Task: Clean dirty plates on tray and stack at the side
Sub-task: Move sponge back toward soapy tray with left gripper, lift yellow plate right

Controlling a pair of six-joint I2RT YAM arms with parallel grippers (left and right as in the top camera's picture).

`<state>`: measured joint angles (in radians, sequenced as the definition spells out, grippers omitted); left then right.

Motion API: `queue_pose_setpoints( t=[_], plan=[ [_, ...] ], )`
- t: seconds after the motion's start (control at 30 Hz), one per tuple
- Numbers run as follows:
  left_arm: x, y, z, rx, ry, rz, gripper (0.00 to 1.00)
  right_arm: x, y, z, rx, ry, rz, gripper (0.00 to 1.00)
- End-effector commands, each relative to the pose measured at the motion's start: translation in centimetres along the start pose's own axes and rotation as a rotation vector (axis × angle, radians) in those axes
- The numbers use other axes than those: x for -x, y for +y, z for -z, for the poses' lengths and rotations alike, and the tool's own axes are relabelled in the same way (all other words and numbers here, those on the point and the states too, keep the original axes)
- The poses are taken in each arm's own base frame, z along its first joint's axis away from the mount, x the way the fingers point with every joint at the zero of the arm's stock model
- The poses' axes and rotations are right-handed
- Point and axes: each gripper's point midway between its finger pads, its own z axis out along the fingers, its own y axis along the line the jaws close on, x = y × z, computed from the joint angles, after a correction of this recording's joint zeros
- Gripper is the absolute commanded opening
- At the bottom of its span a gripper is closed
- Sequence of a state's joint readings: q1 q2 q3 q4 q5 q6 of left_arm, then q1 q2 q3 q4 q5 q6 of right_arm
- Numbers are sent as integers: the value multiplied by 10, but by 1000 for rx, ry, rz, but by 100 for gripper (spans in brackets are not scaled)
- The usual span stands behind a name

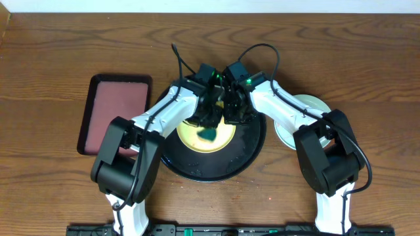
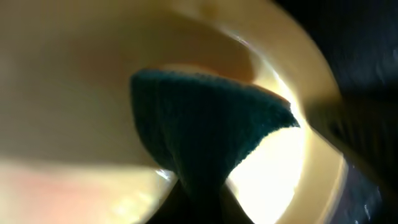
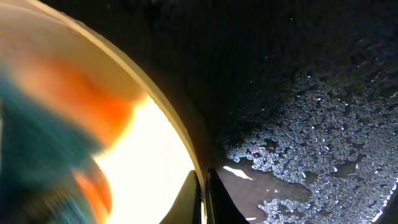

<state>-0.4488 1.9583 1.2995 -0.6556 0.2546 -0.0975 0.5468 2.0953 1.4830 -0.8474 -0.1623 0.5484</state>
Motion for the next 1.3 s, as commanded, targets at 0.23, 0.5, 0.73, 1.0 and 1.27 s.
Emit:
queue_pose_setpoints(
  t=[0.23,0.5,0.73,1.0,1.27],
  plan=[
    [44,127,71,437,-213,448,7,-2,-6,-11,-29,14,-15,1],
    [42,155,149,441,-235,509,8,-8,21,-7,173,84,57,1],
    [19,192,180,412,-239,617,7,-7,47,9,406,117,133,1],
    [3,220,187,429,-222,698,7,11,43,50,461,12,201,1],
    [2,221,187,429,-223,702,8,28,12,114,130,-274,249,1]
  ],
)
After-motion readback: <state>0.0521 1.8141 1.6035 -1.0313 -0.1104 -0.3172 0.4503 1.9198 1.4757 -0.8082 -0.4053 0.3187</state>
